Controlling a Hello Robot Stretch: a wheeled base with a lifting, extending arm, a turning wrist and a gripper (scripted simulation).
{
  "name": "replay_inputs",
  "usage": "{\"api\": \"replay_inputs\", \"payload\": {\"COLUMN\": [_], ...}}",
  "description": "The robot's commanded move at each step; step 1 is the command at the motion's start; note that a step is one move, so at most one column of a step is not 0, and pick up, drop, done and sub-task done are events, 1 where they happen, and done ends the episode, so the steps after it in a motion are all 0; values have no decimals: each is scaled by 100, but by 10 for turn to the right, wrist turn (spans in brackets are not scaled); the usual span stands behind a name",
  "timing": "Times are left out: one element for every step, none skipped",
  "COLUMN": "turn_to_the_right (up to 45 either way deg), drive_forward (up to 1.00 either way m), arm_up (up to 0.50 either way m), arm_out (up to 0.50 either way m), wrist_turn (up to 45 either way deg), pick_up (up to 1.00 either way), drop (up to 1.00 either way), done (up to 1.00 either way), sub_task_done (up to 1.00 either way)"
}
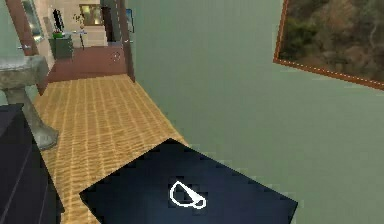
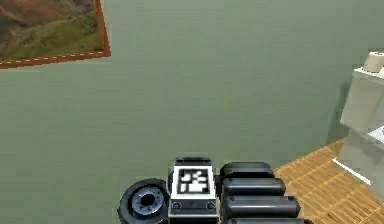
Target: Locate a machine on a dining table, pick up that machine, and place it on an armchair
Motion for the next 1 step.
{"api": "replay_inputs", "payload": {"turn_to_the_right": [0], "drive_forward": [40], "arm_up": [0], "arm_out": [0], "wrist_turn": [0], "pick_up": [0], "drop": [0], "done": [0], "sub_task_done": [0]}}
